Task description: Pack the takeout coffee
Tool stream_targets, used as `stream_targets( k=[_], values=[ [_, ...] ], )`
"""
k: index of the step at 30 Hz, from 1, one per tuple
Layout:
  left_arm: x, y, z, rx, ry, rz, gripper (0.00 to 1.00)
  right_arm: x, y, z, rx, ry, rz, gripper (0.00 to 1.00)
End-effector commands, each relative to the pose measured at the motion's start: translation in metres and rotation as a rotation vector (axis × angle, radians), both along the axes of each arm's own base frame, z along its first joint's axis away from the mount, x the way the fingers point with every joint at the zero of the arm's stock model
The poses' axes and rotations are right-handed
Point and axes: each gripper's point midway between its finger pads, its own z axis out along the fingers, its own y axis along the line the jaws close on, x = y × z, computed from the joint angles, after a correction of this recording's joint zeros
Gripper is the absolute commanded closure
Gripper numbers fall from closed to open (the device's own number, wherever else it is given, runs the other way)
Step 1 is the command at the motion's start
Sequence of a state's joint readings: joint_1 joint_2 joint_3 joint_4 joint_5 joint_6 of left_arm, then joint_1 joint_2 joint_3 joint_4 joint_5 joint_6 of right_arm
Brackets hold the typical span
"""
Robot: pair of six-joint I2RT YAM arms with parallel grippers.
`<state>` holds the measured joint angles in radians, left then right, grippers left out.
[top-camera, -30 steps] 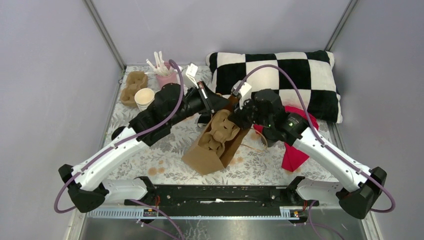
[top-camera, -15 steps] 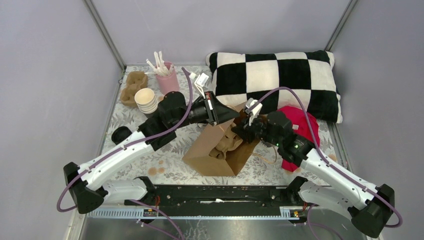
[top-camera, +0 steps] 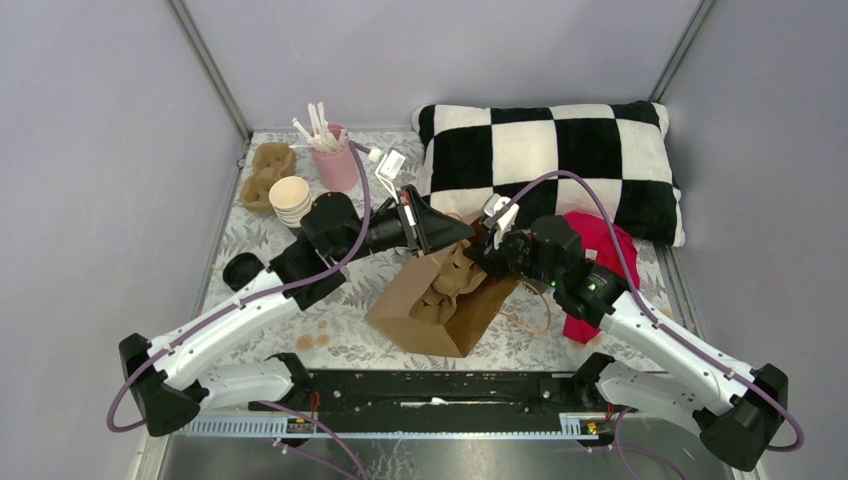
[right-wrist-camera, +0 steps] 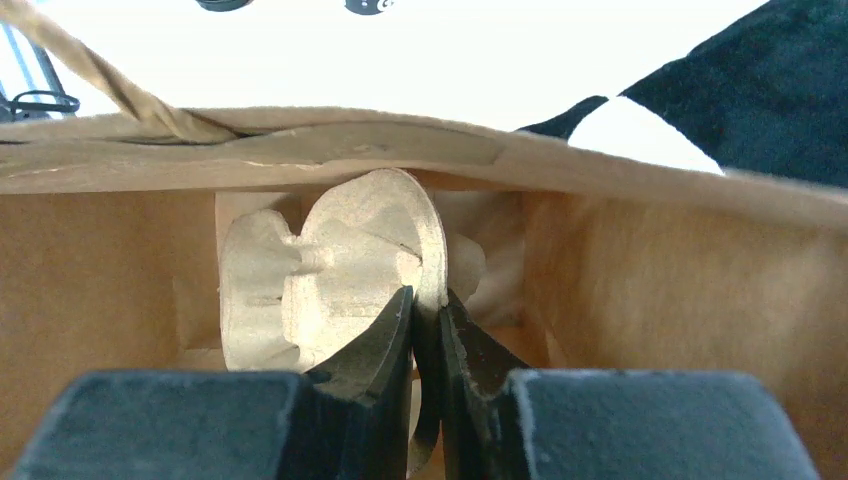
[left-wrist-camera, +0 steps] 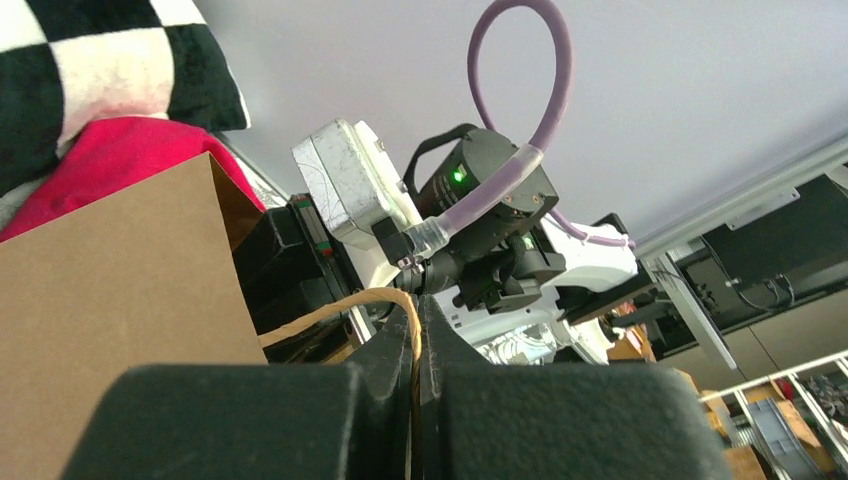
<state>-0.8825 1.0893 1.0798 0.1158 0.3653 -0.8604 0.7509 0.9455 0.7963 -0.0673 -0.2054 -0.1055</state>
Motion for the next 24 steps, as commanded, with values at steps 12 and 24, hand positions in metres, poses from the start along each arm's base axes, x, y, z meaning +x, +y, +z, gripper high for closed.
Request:
stream_targets(
  k=[12, 24],
  values=[
    [-0.036, 0.006, 0.032, -0.204, -0.195, -0.161, 1.00, -0.014, 0.020, 0.028, 0.139, -0.148, 0.147, 0.98],
    [-0.039, 0.009, 0.034, -0.232, -0.194, -0.161, 1.00, -0.020, 0.023, 0.028, 0.121, -0.201, 0.215, 0.92]
  ],
)
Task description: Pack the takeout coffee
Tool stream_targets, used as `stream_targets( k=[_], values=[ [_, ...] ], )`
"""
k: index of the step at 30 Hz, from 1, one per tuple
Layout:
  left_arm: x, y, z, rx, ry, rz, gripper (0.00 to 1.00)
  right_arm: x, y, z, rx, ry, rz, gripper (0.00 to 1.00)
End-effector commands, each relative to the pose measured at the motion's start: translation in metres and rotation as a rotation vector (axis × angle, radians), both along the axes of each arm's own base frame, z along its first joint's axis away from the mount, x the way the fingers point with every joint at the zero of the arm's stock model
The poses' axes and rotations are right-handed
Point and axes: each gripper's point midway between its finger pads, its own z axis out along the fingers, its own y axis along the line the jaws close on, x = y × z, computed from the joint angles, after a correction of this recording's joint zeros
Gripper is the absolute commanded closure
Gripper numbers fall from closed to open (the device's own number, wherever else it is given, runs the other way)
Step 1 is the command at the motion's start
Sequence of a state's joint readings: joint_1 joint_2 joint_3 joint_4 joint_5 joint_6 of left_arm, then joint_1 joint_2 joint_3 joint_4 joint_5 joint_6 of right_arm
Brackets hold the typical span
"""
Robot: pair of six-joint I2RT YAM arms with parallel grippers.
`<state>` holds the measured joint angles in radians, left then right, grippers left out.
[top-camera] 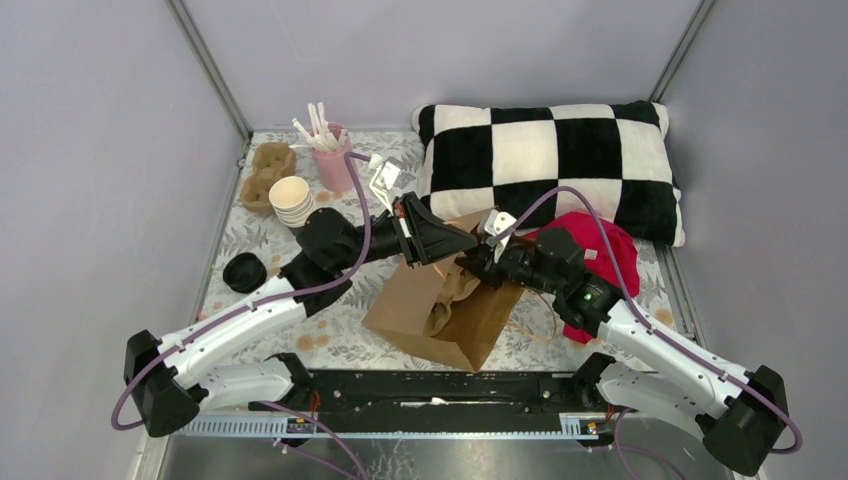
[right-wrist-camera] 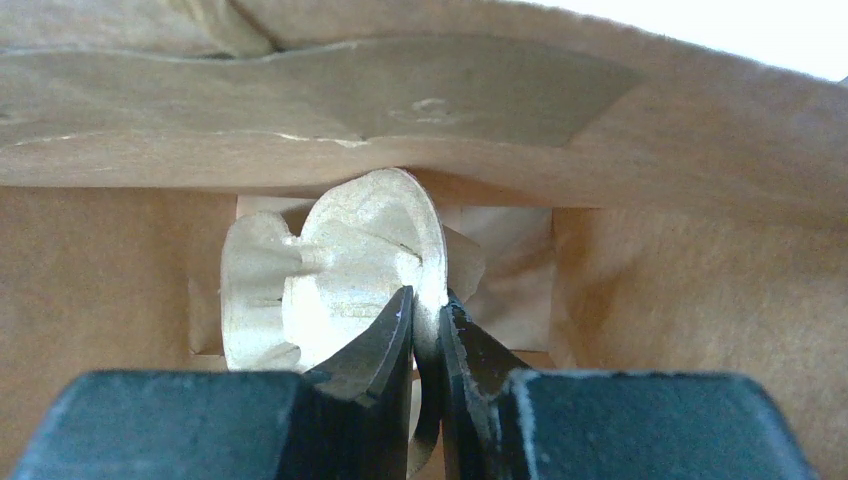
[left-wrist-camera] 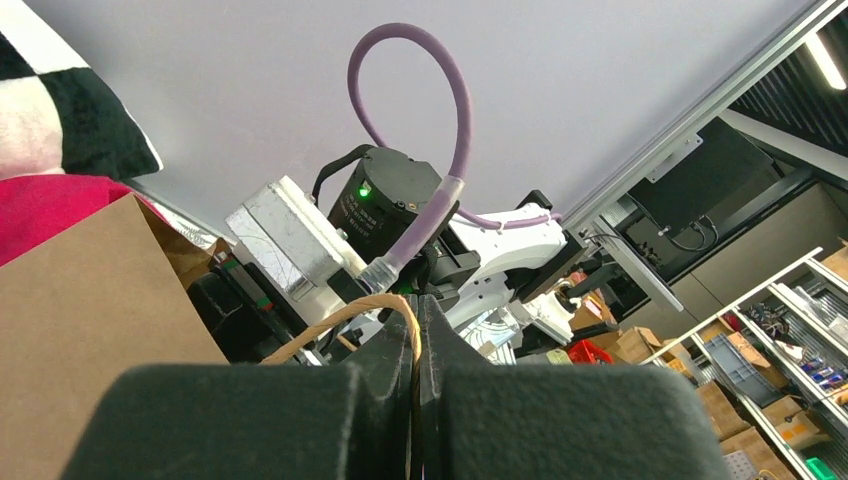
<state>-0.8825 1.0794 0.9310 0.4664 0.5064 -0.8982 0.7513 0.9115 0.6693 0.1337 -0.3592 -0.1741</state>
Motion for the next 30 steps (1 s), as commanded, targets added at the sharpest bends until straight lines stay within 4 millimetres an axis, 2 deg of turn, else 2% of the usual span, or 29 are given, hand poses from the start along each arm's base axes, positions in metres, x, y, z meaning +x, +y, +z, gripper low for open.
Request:
stream_targets(
  k=[1, 6, 13, 17, 21, 25, 30],
  values=[
    [-0.012, 0.010, 0.026, -0.084, -0.067, -0.015, 1.00, -0.004, 0.007, 0.030, 0.056, -0.089, 0.054, 0.92],
    [-0.011, 0.015, 0.024, -0.092, -0.065, 0.009, 1.00, -0.018, 0.016, 0.038, 0.112, -0.100, 0.143, 0.92],
    [-0.015, 0.021, 0.025, -0.119, -0.072, 0.014, 1.00, -0.023, 0.029, 0.029, 0.108, -0.039, 0.216, 0.91],
    [-0.016, 0.024, 0.026, -0.134, -0.084, 0.019, 1.00, -0.022, 0.028, 0.024, 0.063, -0.037, 0.222, 0.90],
    [-0.016, 0.024, 0.025, -0.132, -0.084, 0.026, 1.00, -0.021, 0.025, 0.021, 0.026, -0.047, 0.221, 0.82],
    [-0.011, 0.022, 0.023, -0.119, -0.067, 0.038, 1.00, -0.015, 0.023, 0.017, -0.006, -0.033, 0.186, 0.83],
    [-0.012, 0.023, 0.021, -0.115, -0.067, 0.038, 1.00, -0.016, 0.024, 0.018, -0.003, -0.019, 0.193, 0.83]
  ],
)
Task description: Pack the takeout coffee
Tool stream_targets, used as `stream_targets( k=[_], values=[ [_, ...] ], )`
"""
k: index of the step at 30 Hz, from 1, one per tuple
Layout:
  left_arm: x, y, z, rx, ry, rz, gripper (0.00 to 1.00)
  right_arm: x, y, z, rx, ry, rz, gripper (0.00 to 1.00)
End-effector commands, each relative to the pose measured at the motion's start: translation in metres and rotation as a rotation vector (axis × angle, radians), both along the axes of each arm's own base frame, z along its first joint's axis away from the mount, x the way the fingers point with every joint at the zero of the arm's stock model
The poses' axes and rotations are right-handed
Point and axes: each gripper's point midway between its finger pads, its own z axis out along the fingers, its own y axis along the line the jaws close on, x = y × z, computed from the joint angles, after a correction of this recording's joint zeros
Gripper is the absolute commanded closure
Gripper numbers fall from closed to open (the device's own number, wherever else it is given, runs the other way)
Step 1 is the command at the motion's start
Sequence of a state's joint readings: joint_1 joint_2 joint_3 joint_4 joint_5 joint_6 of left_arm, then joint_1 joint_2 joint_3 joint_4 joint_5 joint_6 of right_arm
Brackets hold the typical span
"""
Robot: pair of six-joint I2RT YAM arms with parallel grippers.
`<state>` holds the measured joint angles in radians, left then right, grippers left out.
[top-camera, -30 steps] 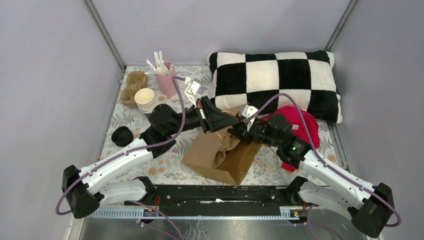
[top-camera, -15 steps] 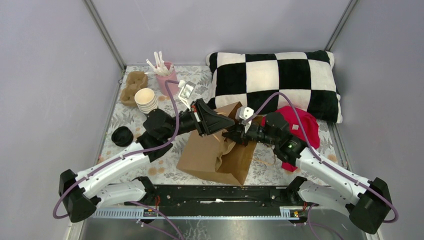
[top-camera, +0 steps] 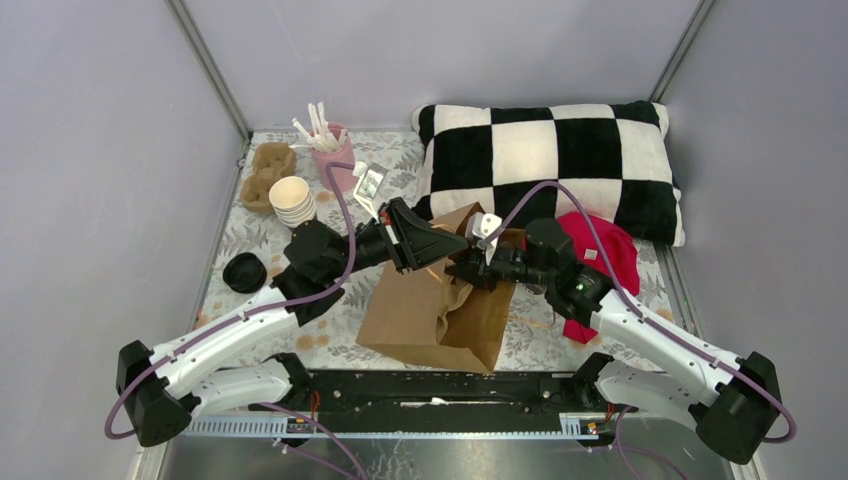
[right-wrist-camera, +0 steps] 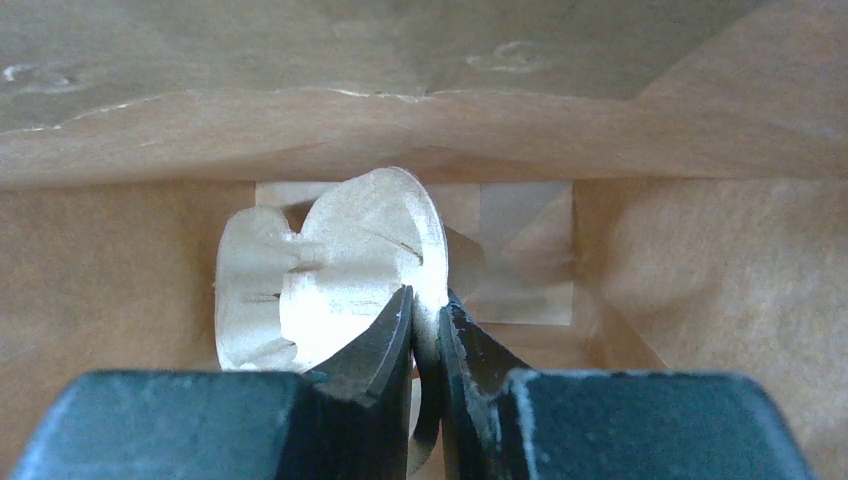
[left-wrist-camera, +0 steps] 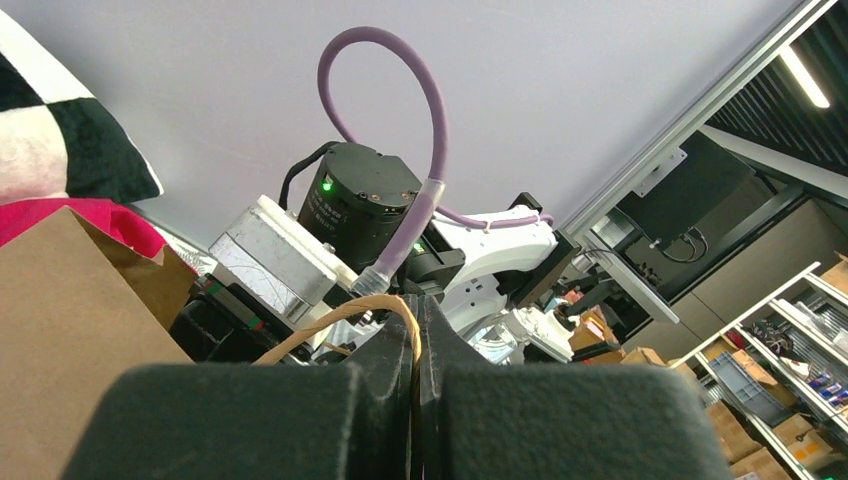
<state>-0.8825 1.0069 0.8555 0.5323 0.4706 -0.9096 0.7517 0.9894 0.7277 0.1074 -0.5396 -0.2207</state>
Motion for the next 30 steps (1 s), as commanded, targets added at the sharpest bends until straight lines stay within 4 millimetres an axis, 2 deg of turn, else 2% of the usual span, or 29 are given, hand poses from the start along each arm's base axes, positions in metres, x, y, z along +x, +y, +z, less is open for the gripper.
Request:
stream_targets(
  k=[1, 22, 30],
  values=[
    [-0.005, 0.007, 0.016, -0.055, -0.047, 0.010, 1.00, 0.002, 0.003, 0.017, 0.016, -0.037, 0.008, 0.82],
    [0.000, 0.012, 0.007, -0.025, -0.020, 0.055, 1.00, 0.005, 0.009, 0.013, 0.028, -0.009, 0.005, 0.78],
    [0.001, 0.012, 0.007, -0.025, -0.016, 0.060, 1.00, 0.010, 0.009, 0.011, 0.019, -0.014, -0.014, 0.72]
  ],
)
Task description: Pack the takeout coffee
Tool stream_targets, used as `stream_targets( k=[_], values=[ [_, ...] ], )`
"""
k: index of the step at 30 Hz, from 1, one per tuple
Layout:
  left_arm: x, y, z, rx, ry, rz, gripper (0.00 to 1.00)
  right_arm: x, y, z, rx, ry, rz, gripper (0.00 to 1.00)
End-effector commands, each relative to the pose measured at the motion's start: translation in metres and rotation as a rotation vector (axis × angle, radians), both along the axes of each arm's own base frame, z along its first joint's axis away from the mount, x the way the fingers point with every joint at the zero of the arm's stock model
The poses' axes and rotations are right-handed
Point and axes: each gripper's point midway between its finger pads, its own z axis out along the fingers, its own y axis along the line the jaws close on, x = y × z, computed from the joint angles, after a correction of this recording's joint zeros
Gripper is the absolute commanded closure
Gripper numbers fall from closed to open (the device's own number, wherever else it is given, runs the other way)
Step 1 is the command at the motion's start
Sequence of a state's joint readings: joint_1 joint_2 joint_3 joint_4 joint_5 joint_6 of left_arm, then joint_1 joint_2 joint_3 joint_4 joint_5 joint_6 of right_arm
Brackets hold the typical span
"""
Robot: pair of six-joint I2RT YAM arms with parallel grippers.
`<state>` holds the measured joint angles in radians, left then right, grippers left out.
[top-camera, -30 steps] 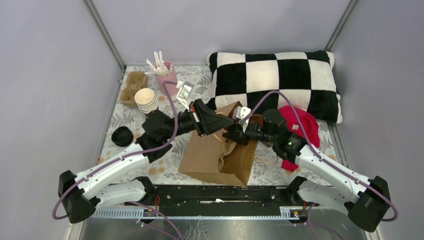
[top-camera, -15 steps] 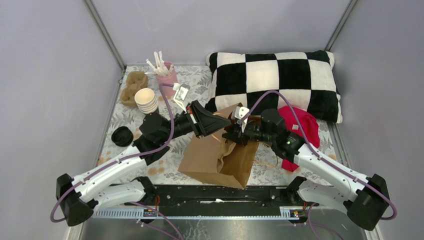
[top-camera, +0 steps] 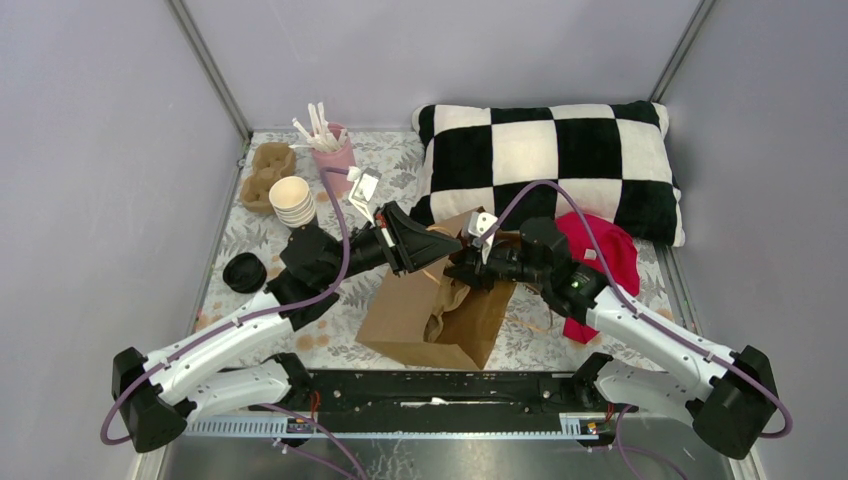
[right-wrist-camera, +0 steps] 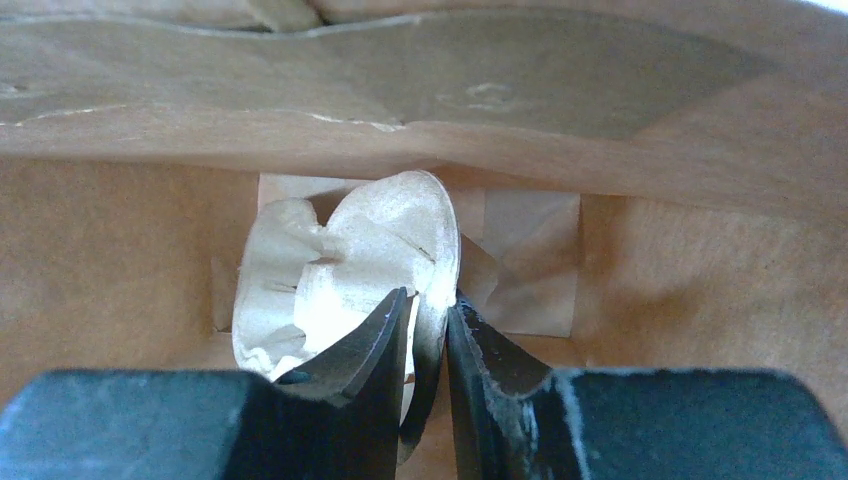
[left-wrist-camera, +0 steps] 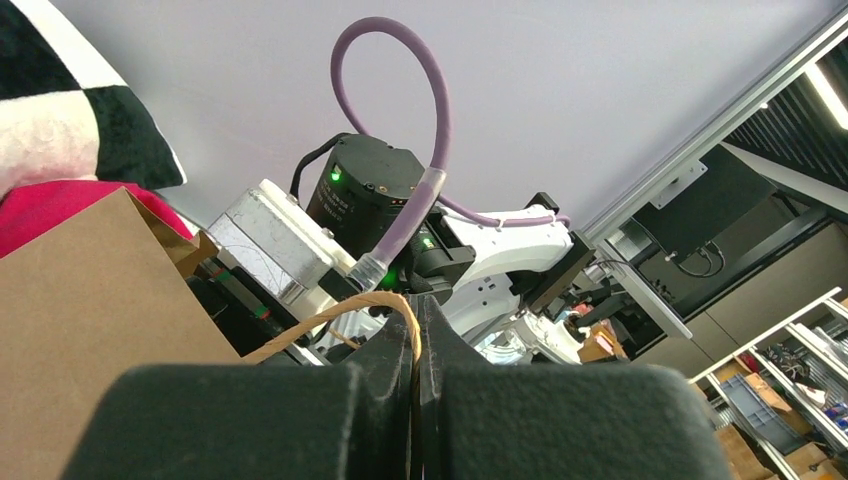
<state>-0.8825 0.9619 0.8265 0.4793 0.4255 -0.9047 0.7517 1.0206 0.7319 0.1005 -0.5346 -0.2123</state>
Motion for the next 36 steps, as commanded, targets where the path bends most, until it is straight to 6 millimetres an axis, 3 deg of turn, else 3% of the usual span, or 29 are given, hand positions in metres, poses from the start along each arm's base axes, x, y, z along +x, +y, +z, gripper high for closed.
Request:
stream_targets(
  k=[1, 12, 18, 26, 36],
  values=[
    [-0.002, 0.005, 0.016, -0.044, -0.047, 0.018, 1.00, 0.007, 0.008, 0.020, 0.040, -0.044, -0.006, 0.72],
    [0.000, 0.007, 0.014, -0.041, -0.041, 0.037, 1.00, 0.013, 0.006, 0.024, 0.026, -0.072, -0.030, 0.72],
    [0.000, 0.007, 0.010, -0.029, -0.037, 0.037, 1.00, 0.015, 0.010, 0.035, 0.037, -0.145, 0.010, 0.85],
    [0.001, 0.007, 0.010, -0.037, -0.038, 0.039, 1.00, 0.002, 0.017, 0.041, 0.073, -0.215, 0.111, 0.79],
    [-0.002, 0.010, 0.015, -0.039, -0.062, 0.039, 1.00, -0.005, 0.026, 0.019, 0.034, -0.170, 0.191, 0.79]
  ],
)
